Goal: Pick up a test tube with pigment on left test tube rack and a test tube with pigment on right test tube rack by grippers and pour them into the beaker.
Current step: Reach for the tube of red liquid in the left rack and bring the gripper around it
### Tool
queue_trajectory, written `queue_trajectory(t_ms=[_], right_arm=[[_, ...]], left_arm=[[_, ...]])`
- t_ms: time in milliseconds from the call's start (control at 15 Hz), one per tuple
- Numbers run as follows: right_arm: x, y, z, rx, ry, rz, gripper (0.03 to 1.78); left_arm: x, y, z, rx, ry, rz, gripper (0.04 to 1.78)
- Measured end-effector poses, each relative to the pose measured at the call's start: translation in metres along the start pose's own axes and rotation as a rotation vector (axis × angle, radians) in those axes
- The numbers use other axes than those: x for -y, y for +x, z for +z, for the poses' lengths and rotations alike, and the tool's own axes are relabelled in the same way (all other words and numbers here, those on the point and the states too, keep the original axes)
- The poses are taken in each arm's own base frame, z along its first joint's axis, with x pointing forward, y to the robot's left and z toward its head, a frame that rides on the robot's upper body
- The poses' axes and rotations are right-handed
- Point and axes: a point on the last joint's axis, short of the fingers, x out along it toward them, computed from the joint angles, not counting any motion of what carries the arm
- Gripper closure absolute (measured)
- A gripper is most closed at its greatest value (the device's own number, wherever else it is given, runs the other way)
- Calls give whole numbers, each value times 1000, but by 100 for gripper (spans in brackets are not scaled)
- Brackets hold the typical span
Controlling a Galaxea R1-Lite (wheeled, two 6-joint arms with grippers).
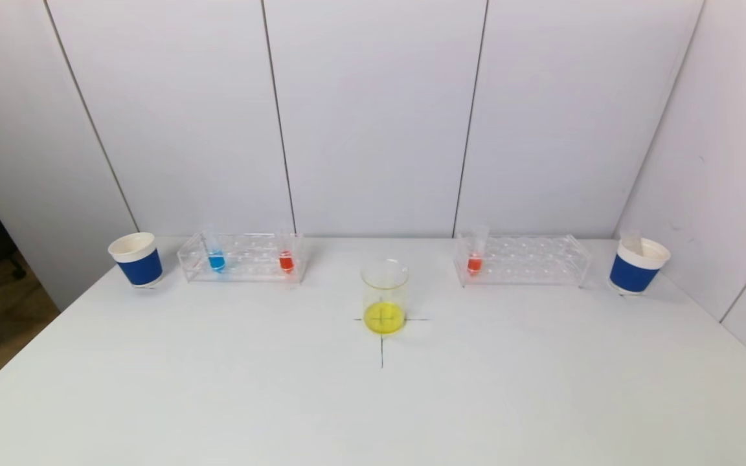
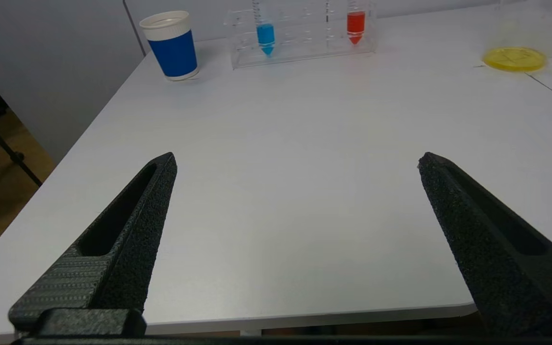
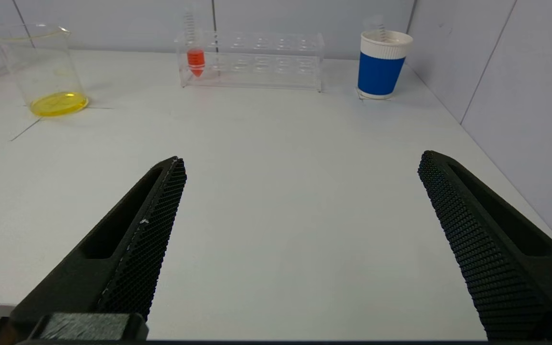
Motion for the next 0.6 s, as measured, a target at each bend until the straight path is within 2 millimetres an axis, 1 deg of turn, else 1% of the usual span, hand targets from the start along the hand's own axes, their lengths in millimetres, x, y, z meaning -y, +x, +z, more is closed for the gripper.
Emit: queue_trajectory(t_ms=[133, 267, 400, 600], right_arm=[[0, 0, 0, 0, 0, 0, 5], [0, 0, 0, 0, 0, 0, 5], [0, 0, 0, 0, 0, 0, 5], [0, 0, 0, 0, 0, 0, 5]], left_arm=[[0, -1, 4, 6, 2, 4, 6], [-2, -7, 20, 27, 2, 5, 6], [-4, -13, 46, 42, -1, 9, 6], [-9, -12, 99, 70, -5, 5, 6]])
